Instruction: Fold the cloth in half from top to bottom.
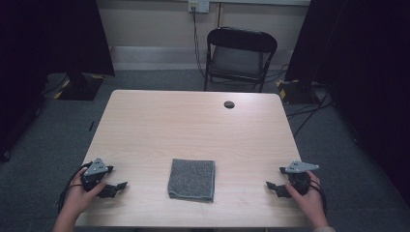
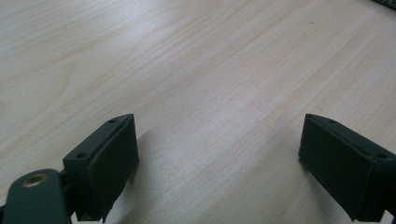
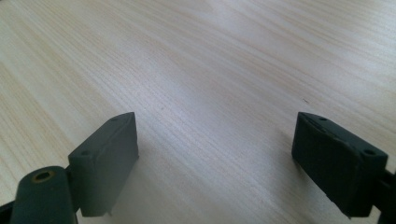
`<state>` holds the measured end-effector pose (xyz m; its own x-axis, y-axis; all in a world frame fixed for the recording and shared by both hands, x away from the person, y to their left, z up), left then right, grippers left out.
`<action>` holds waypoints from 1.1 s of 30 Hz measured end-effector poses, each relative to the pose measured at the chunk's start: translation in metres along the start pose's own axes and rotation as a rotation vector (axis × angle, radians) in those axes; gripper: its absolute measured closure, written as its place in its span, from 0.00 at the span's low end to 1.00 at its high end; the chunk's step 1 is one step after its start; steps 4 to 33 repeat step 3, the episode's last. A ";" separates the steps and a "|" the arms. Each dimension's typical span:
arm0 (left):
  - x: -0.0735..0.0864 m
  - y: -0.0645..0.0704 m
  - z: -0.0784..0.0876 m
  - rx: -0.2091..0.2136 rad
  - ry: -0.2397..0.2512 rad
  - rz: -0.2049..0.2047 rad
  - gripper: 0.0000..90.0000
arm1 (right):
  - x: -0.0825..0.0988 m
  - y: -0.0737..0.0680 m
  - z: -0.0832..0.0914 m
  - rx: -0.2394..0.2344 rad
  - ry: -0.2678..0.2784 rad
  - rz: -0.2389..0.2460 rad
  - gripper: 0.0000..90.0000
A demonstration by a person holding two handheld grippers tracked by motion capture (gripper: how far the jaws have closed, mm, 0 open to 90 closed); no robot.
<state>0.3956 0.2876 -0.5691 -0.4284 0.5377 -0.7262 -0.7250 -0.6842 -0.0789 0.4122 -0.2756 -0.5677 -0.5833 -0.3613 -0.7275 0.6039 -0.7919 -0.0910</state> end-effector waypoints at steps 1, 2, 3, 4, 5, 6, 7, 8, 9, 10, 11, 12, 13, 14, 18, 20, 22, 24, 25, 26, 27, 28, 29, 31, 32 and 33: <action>0.000 0.000 0.000 -0.003 0.003 0.002 0.12 | 0.000 0.000 0.000 0.000 -0.001 0.000 0.16; 0.000 0.000 0.000 -0.006 0.001 0.004 0.12 | 0.000 0.000 0.000 0.000 -0.001 0.000 0.16; 0.000 -0.001 0.000 -0.007 0.000 0.003 0.12 | 0.000 0.000 0.000 0.000 0.000 0.000 0.16; 0.000 -0.001 0.000 -0.007 0.000 0.003 0.12 | 0.000 0.000 0.000 0.000 0.000 0.000 0.16; 0.000 -0.001 0.000 -0.007 0.000 0.003 0.12 | 0.000 0.000 0.000 0.000 0.000 0.000 0.16; 0.000 -0.001 0.000 -0.007 0.000 0.003 0.12 | 0.000 0.000 0.000 0.000 0.000 0.000 0.16; 0.000 -0.001 0.000 -0.007 0.000 0.003 0.12 | 0.000 0.000 0.000 0.000 0.000 0.000 0.16; 0.000 -0.001 0.000 -0.007 0.000 0.003 0.12 | 0.000 0.000 0.000 0.000 0.000 0.000 0.16; 0.000 -0.001 0.000 -0.007 0.000 0.003 0.12 | 0.000 0.000 0.000 0.000 0.000 0.000 0.16; 0.000 -0.001 0.000 -0.007 0.000 0.003 0.12 | 0.000 0.000 0.000 0.000 0.000 0.000 0.16; 0.000 -0.001 0.000 -0.007 0.000 0.003 0.12 | 0.000 0.000 0.000 0.000 0.000 0.000 0.16; 0.000 -0.001 0.000 -0.007 0.000 0.003 0.12 | 0.000 0.000 0.000 0.000 0.000 0.000 0.16; 0.000 -0.001 0.000 -0.007 0.000 0.003 0.12 | 0.000 0.000 0.000 0.000 0.000 0.000 0.16; 0.000 -0.001 0.000 -0.007 0.000 0.003 0.12 | 0.000 0.000 0.000 0.000 0.000 0.000 0.16; 0.000 -0.001 0.000 -0.007 0.000 0.003 0.12 | 0.000 0.000 0.000 0.000 0.000 0.000 0.16; 0.000 -0.001 0.000 -0.007 0.000 0.003 0.12 | 0.000 0.000 0.000 0.000 0.000 0.000 0.16; 0.000 -0.001 0.000 -0.007 0.000 0.003 0.12 | 0.000 0.000 0.000 0.000 0.000 0.000 0.16; 0.000 -0.001 0.000 -0.007 0.000 0.003 0.12 | 0.000 0.000 0.000 0.000 0.000 0.000 0.16; 0.000 -0.001 0.000 -0.007 0.000 0.003 0.12 | 0.000 0.000 0.000 0.000 0.000 0.000 0.16; 0.000 -0.001 0.000 -0.007 0.000 0.003 0.12 | 0.000 0.000 0.000 0.000 0.000 0.000 0.16; 0.000 -0.001 0.000 -0.007 0.000 0.003 0.12 | 0.000 0.000 0.000 0.000 0.000 0.000 0.16; 0.000 -0.001 0.000 -0.007 0.000 0.003 0.12 | 0.000 0.000 0.000 0.000 0.000 0.000 0.16; 0.000 -0.001 0.000 -0.007 0.000 0.003 0.12 | 0.000 0.000 0.000 0.000 0.000 0.000 0.16; 0.000 -0.001 0.000 -0.007 0.000 0.003 0.12 | 0.000 0.000 0.000 0.000 0.000 0.000 0.16; 0.000 -0.001 0.000 -0.007 0.000 0.003 0.12 | 0.000 0.000 0.000 0.000 0.000 0.000 0.16; 0.000 -0.001 0.000 -0.007 0.000 0.003 0.12 | 0.000 0.000 0.000 0.000 0.000 0.000 0.16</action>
Point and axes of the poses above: each handheld gripper's, and its own axes: z roughly backward along the jaws, x roughly out of its underside, y roughly to its right, the point moved 10 cm from there along -z, roughly forward along the jaws, and after that the axes turned 7 degrees about -z, right-handed, at the moved point
